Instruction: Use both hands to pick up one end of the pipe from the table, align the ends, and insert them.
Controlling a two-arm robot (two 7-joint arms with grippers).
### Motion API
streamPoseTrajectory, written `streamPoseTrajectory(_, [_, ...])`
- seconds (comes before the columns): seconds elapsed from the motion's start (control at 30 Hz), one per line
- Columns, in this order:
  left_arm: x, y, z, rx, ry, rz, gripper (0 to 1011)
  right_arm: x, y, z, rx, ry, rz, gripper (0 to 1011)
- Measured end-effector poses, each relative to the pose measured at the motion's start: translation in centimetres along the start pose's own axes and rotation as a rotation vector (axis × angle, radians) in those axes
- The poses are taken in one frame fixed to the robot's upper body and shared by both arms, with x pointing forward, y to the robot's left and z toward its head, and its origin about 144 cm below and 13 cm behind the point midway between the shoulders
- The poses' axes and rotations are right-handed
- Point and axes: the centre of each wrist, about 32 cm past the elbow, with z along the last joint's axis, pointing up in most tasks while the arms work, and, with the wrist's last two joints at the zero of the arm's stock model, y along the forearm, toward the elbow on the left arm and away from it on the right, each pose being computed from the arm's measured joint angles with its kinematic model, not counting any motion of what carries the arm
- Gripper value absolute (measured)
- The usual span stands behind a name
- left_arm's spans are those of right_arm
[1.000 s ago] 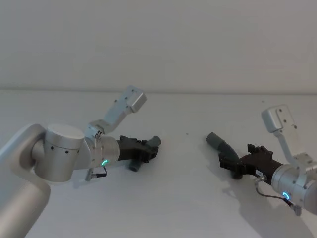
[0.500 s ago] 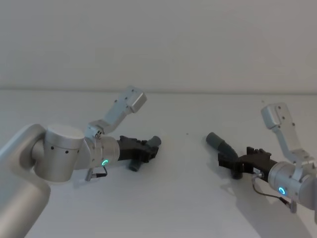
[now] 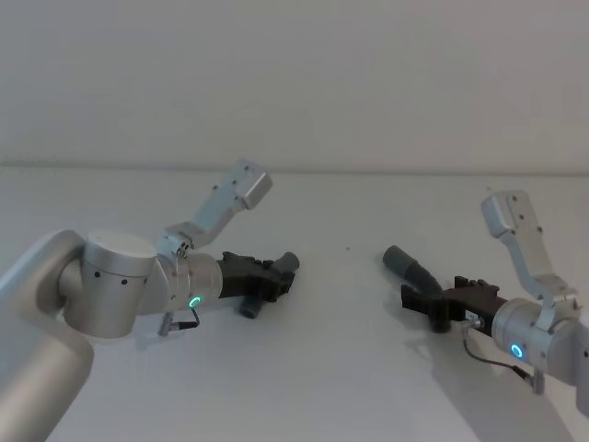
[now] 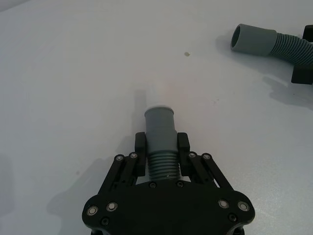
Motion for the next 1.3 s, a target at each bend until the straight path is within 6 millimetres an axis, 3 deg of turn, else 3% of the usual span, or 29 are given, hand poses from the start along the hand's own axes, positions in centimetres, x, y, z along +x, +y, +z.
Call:
streamPoseTrajectory(0.53, [0.0, 0.0, 0.0, 0.0, 0.0, 0.0, 356, -0.2, 0.27, 0.09, -0.008, -0.002, -0.008, 979])
streamPoseTrajectory(0.9, [0.0, 0.0, 0.0, 0.0, 0.0, 0.0, 356, -0.27, 0.35, 0.08, -0.009, -0.004, -0.009, 686])
streamPoseTrajectory(1.3, [0.0, 0.0, 0.0, 0.0, 0.0, 0.0, 356, -0.29, 0.38, 0.11, -0.009, -0.005, -0.01, 289])
